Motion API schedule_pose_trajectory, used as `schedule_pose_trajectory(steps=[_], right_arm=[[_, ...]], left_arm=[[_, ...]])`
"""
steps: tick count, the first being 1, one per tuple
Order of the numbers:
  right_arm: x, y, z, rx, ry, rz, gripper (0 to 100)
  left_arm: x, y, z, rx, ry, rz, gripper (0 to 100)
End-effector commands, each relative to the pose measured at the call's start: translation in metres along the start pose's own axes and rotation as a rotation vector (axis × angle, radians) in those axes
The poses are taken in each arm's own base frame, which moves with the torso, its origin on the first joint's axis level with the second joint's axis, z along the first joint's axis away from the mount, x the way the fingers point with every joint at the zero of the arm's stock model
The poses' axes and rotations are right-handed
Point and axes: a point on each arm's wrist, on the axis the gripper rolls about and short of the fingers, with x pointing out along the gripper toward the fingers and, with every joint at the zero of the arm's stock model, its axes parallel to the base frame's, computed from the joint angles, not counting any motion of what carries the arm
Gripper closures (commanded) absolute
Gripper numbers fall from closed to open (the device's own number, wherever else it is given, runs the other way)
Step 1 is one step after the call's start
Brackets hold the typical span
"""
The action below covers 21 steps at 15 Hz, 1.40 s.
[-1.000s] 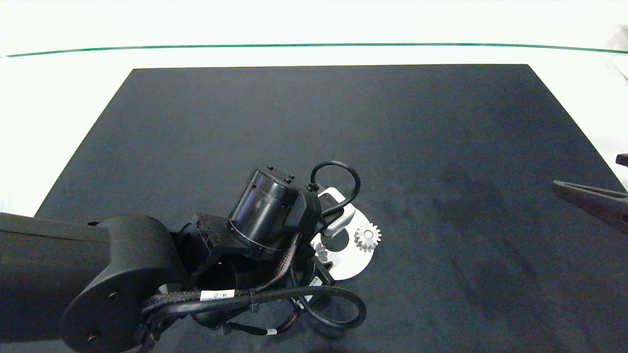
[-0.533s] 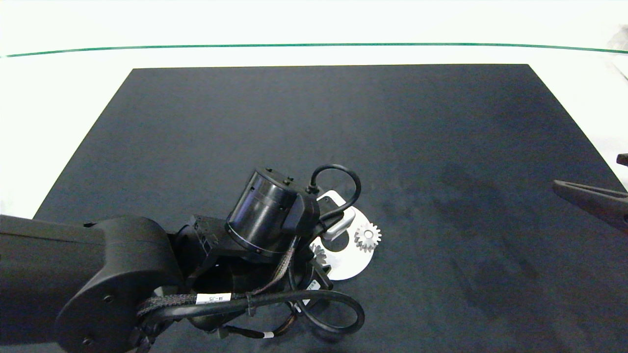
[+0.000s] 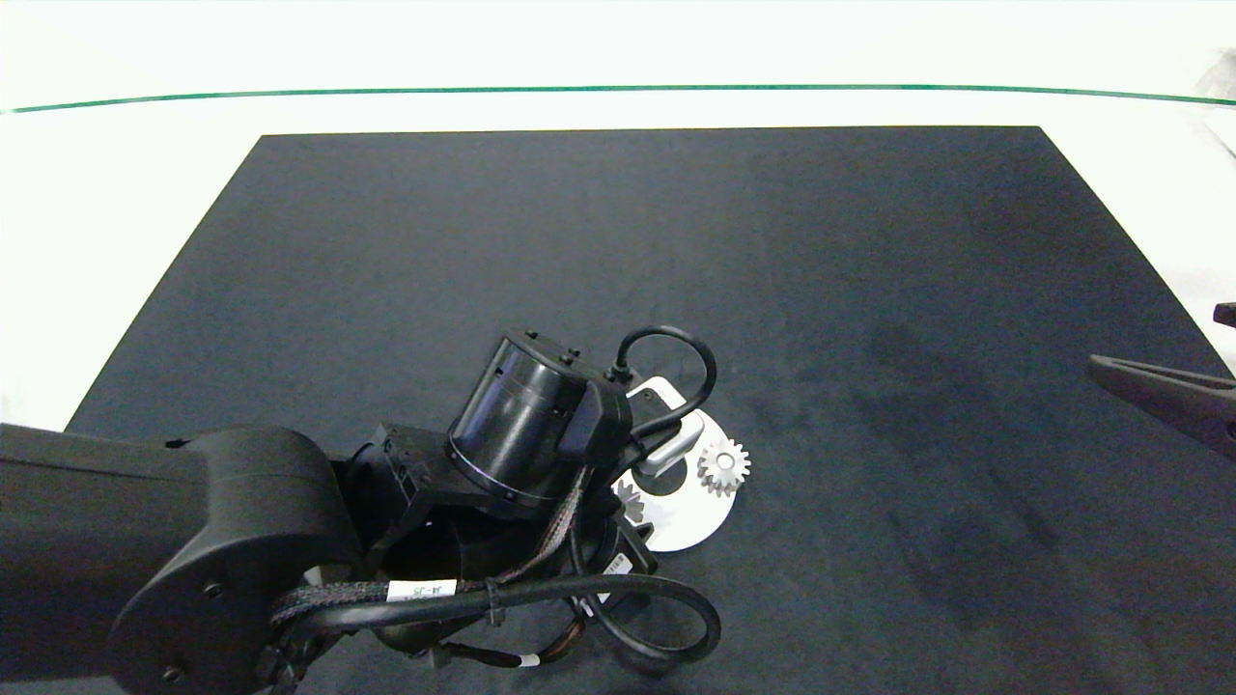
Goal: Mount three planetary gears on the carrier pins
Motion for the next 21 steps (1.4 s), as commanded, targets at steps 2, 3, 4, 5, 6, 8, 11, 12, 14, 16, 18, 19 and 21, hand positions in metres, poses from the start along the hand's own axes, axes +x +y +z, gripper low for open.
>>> schedule_pose_trajectory(steps=[2,3,4,5,6,8,11,12,14,16,18,19,21], right_arm=[[-0.0006,-0.0001,0.0001,-0.001,-0.001,-0.001,0],[-0.0001,0.0000,0.0000,-0.001,0.000,-0.001,0],[-0.0001,0.0000,0.0000,-0.001,0.000,-0.001,0],[-0.0001,0.0000,0.0000,-0.004,0.000,-0.001,0],[-0.0001,0.0000,0.0000,-0.006,0.000,-0.001,0],[-0.0001,0.0000,0.0000,-0.004,0.000,-0.001,0],[-0.0001,0.0000,0.0000,-0.006,0.000,-0.001,0],[-0.0001,0.0000,0.0000,-0.006,0.000,-0.001,0],[-0.0001,0.0000,0.0000,-0.006,0.000,-0.001,0],[-0.0001,0.0000,0.0000,-0.006,0.000,-0.001,0],[0.0000,0.0001,-0.0004,-0.006,0.002,-0.001,0],[-0.0001,0.0000,0.0000,-0.006,0.000,-0.001,0],[-0.0001,0.0000,0.0000,-0.006,0.000,-0.001,0]], left_arm=[[0.0017,-0.0008,0.0011,0.003,-0.001,0.000,75],[0.0022,-0.0010,0.0009,0.004,0.000,0.001,75],[0.0026,-0.0016,0.0009,0.005,0.001,-0.001,75],[0.0029,-0.0020,0.0014,0.007,-0.001,-0.001,75],[0.0028,-0.0019,0.0018,0.006,-0.002,-0.001,75],[0.0030,-0.0022,0.0010,0.006,0.001,-0.002,75],[0.0039,-0.0026,0.0006,0.007,0.005,-0.003,75],[0.0042,-0.0036,0.0008,0.009,0.004,-0.005,75],[0.0058,-0.0051,0.0008,0.012,0.007,-0.009,75],[0.0051,-0.0046,0.0019,0.012,0.001,-0.007,75],[0.0050,-0.0039,0.0023,0.018,0.002,-0.006,75],[0.0055,-0.0047,0.0019,0.020,0.004,-0.008,75],[0.0071,-0.0054,0.0010,0.022,0.010,-0.010,75]])
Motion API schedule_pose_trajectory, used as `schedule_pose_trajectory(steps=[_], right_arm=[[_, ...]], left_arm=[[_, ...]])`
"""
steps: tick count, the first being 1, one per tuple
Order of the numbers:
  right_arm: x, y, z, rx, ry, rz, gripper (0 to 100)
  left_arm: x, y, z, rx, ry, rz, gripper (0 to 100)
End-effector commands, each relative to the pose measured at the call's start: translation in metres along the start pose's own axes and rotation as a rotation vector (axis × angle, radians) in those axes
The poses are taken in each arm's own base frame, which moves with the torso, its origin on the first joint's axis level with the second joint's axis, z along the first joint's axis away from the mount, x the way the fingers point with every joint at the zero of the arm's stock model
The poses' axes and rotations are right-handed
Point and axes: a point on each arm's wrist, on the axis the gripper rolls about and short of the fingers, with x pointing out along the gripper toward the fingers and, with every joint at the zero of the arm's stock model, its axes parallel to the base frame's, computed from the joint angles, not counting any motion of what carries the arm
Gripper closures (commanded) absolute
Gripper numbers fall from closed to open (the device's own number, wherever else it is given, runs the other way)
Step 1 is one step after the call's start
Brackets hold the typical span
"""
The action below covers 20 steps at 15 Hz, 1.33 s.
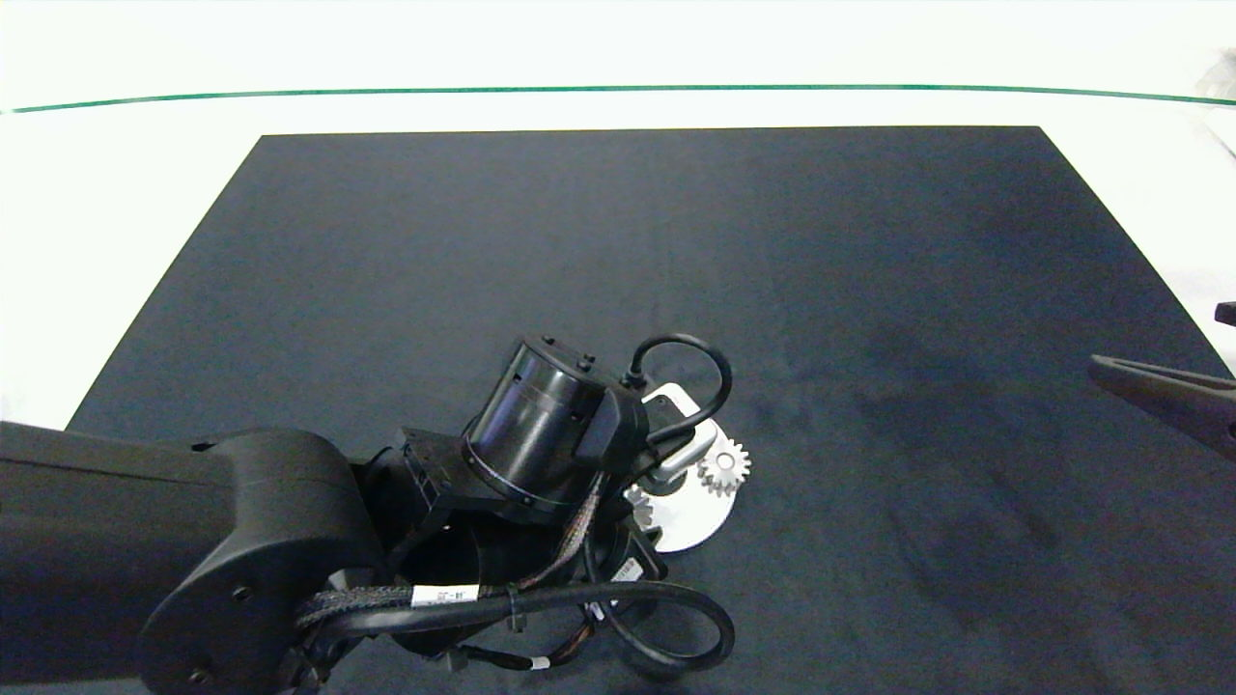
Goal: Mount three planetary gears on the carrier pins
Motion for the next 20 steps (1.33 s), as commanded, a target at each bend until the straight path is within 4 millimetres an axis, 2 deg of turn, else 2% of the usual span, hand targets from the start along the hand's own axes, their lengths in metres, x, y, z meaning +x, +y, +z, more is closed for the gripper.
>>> schedule_pose_trajectory(steps=[1,2,10,14,16,18,20], right_arm=[[0.000,0.000,0.000,-0.002,0.002,-0.001,0],[0.000,0.000,0.000,-0.002,0.002,-0.001,0],[0.000,0.000,0.000,-0.002,0.002,-0.001,0],[0.000,0.000,0.000,-0.002,0.002,-0.001,0],[-0.001,0.001,0.000,-0.003,-0.002,0.008,0],[-0.003,0.001,0.000,-0.005,-0.006,0.012,0],[-0.003,0.001,0.000,-0.005,-0.008,0.013,0]], left_arm=[[0.003,-0.001,-0.001,0.006,0.010,-0.001,75],[0.003,-0.001,-0.001,0.005,0.009,-0.001,0],[-0.003,0.005,0.004,-0.019,-0.028,0.016,0],[-0.043,0.042,0.023,-0.155,-0.138,0.100,0],[-0.054,0.064,0.031,-0.264,-0.163,0.146,0],[-0.049,0.082,0.026,-0.318,-0.147,0.199,0],[-0.031,0.090,0.022,-0.330,-0.114,0.223,0]])
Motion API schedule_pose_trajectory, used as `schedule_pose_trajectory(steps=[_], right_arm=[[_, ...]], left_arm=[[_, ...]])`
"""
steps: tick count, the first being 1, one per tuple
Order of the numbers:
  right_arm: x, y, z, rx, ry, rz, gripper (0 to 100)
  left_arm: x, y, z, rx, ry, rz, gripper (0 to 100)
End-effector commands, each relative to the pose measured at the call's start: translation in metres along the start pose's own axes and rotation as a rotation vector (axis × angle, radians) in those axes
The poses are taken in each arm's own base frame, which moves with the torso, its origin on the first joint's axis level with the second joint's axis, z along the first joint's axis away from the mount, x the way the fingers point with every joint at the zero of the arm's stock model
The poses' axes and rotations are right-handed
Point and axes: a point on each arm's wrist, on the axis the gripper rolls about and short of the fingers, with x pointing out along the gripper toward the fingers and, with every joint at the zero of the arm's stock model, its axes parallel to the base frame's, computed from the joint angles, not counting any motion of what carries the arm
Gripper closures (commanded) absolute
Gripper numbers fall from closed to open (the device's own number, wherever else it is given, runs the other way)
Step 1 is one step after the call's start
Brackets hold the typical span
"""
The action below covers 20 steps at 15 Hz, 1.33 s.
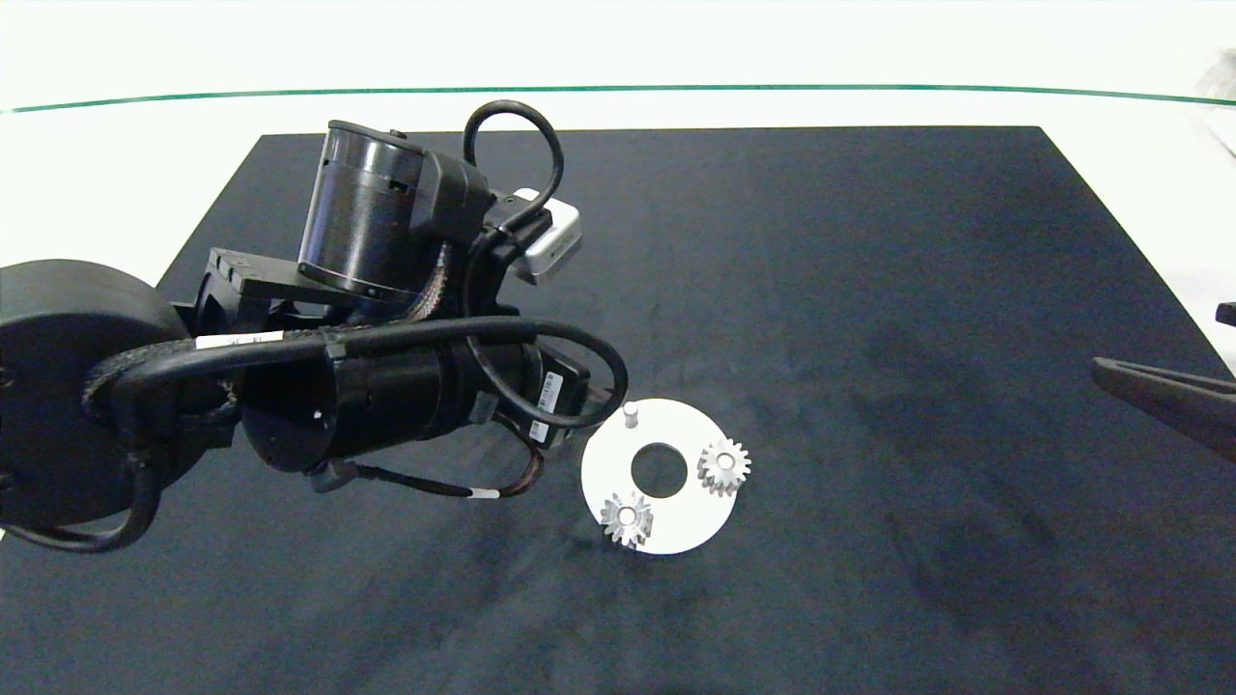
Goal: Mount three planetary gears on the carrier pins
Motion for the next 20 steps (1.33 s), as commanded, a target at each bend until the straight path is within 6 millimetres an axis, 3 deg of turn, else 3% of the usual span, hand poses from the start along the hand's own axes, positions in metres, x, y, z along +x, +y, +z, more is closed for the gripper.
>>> schedule_pose_trajectory(steps=[1,10,20], right_arm=[[-0.001,0.000,0.000,0.000,-0.002,0.001,0],[0.000,0.001,-0.001,-0.003,0.004,0.007,0],[0.000,0.002,-0.002,-0.007,0.006,0.014,0]], left_arm=[[0.025,0.012,-0.002,-0.019,0.022,0.051,0],[0.077,0.009,-0.010,0.007,0.074,0.066,0],[0.084,0.033,-0.019,-0.026,0.105,0.126,0]])
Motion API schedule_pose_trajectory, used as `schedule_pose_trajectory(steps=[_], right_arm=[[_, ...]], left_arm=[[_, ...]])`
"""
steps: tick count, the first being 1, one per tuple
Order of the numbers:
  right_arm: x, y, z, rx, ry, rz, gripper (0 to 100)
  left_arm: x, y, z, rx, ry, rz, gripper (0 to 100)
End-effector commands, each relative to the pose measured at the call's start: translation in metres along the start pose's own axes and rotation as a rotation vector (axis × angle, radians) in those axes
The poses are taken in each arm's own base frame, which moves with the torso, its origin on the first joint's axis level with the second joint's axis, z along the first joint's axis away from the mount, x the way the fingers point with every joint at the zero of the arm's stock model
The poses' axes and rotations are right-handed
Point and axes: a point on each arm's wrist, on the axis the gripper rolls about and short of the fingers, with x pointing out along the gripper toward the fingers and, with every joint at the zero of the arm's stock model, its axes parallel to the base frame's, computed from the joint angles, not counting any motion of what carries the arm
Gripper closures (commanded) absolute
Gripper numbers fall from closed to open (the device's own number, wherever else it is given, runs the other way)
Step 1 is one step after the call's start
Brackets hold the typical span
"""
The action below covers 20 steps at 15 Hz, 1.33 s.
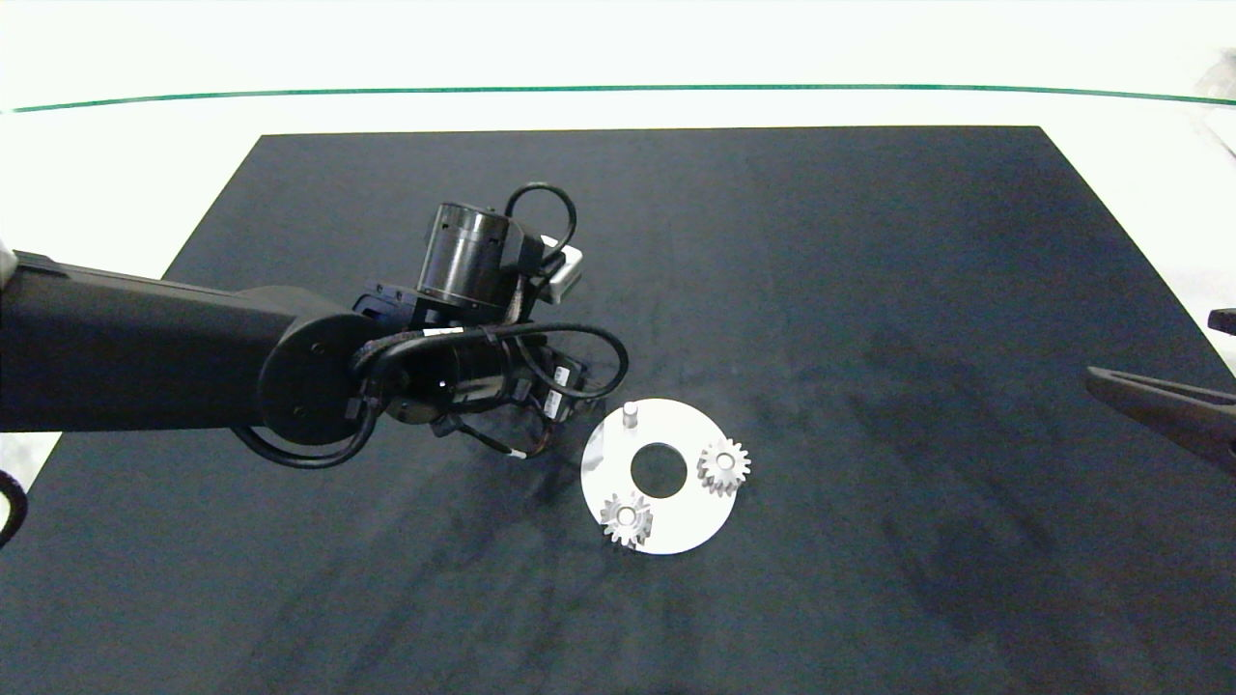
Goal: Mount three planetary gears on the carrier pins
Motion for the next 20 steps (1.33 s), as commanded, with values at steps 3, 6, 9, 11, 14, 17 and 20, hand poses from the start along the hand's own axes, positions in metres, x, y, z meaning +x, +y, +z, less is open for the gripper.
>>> schedule_pose_trajectory(steps=[3,6,9,11,14,17,20], right_arm=[[-0.0001,0.0004,0.0000,-0.002,0.000,0.002,0],[-0.0001,0.0004,0.0001,-0.001,-0.001,0.002,0],[-0.0001,0.0004,0.0001,-0.001,-0.001,0.002,0],[-0.0006,0.0003,0.0002,-0.001,-0.003,0.002,0],[-0.0005,0.0001,0.0002,-0.001,-0.002,0.001,0],[-0.0006,0.0003,0.0002,-0.001,-0.003,0.002,0],[-0.0006,0.0003,0.0002,-0.001,-0.003,0.002,0]], left_arm=[[-0.0006,0.0086,-0.0048,-0.011,0.015,0.021,0],[-0.0008,0.0081,-0.0110,-0.007,0.033,0.018,5],[-0.0010,0.0079,-0.0092,-0.009,0.019,0.017,11],[-0.0008,0.0074,-0.0086,-0.009,0.017,0.016,14],[0.0007,0.0056,-0.0101,-0.006,0.024,0.012,20],[0.0009,0.0044,-0.0098,-0.004,0.023,0.010,26],[0.0006,0.0051,-0.0100,-0.005,0.023,0.011,32]])
